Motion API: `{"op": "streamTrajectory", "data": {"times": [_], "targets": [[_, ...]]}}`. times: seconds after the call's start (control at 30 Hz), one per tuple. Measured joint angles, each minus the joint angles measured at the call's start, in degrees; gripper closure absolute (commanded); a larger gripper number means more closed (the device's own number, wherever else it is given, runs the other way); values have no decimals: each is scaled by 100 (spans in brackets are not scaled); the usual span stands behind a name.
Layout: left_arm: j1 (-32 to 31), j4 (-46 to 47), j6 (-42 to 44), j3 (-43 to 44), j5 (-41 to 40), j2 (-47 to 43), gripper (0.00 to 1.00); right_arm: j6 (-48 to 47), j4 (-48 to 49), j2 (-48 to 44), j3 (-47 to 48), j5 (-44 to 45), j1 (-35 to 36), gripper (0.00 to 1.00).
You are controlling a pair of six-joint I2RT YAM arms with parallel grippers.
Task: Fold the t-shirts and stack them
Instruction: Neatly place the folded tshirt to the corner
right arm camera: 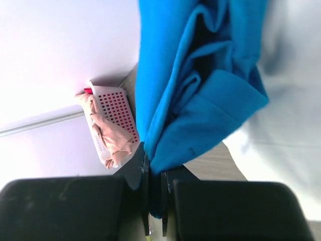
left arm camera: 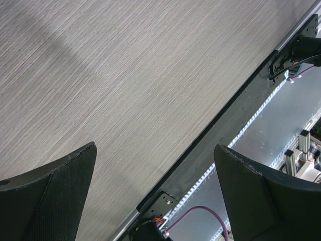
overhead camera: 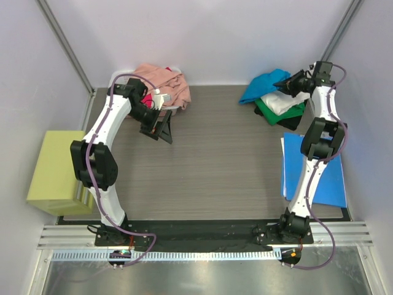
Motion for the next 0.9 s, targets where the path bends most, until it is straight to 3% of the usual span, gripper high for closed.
{"op": "streamTrajectory", "data": {"times": [0.6,0.9], "targets": [[0,11,-2,-24,28,0,0,125,-155,-785,-144,31,-730,99],[0,52,-24,-127,173,0,0,-122,-267,-986,-1158,332,-586,99]]}}
